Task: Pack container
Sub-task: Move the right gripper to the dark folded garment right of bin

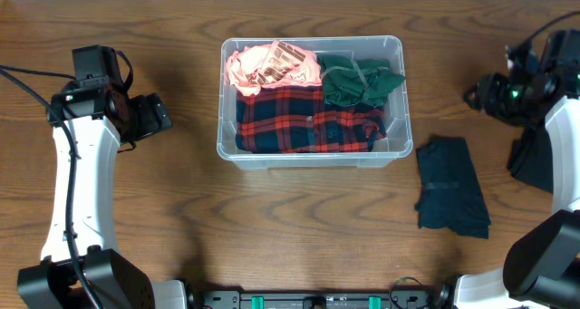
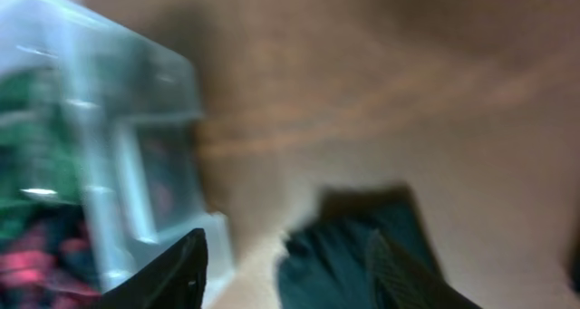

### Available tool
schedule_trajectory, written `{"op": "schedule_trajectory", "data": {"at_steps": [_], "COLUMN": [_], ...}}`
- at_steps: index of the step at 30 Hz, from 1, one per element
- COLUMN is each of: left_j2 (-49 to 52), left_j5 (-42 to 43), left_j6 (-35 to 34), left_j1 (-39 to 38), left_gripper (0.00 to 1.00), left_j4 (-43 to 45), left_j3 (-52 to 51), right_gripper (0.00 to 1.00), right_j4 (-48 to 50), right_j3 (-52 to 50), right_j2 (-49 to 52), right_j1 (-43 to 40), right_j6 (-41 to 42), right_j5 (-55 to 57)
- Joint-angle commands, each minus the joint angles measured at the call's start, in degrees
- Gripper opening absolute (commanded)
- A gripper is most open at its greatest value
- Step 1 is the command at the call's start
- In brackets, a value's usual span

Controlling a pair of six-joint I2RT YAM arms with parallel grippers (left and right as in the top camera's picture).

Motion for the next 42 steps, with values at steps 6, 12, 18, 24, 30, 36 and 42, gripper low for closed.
{"op": "schedule_trajectory", "data": {"at_steps": [6,12,18,24,30,36,42], "left_j2": [0.3,0.3,0.3,0.3,0.3,0.3,0.3], "left_j5": [-0.3,-0.2,-0.3,-0.3,-0.2,-0.2,-0.2], "left_j6": [0.3,0.3,0.3,0.3,0.3,0.3,0.3], "left_j1": [0.2,0.2,0.2,0.2,0.2,0.2,0.2], "left_gripper": [0.98,0.98,0.98,0.98,0.98,0.98,0.98], "left_j4": [0.0,0.0,0.1,0.2,0.2,0.2,0.2], "left_j3": [0.0,0.0,0.0,0.0,0.0,0.0,0.0], "right_gripper": [0.68,0.79,0.78,0.82,0.76,0.63,0.18], "right_j4": [-2.7,2.7,15.7,21.7,21.6,19.6,19.6], "right_j3": [-9.5,-18.2,-26.5,-32.1,-34.0,-34.7,-34.8], "right_j2": [-1.2,-1.2,-1.2,-1.1,-1.1,-1.1,-1.1], "right_j1": [-4.7,-7.7,-8.6,-8.5,-8.5,-8.5,-8.0], "right_j6": [-1.7,-2.9,-7.0,-8.9,-8.8,-8.8,-8.8], "right_j5": [9.7,11.6,11.5,9.5,5.9,1.9,1.6]}}
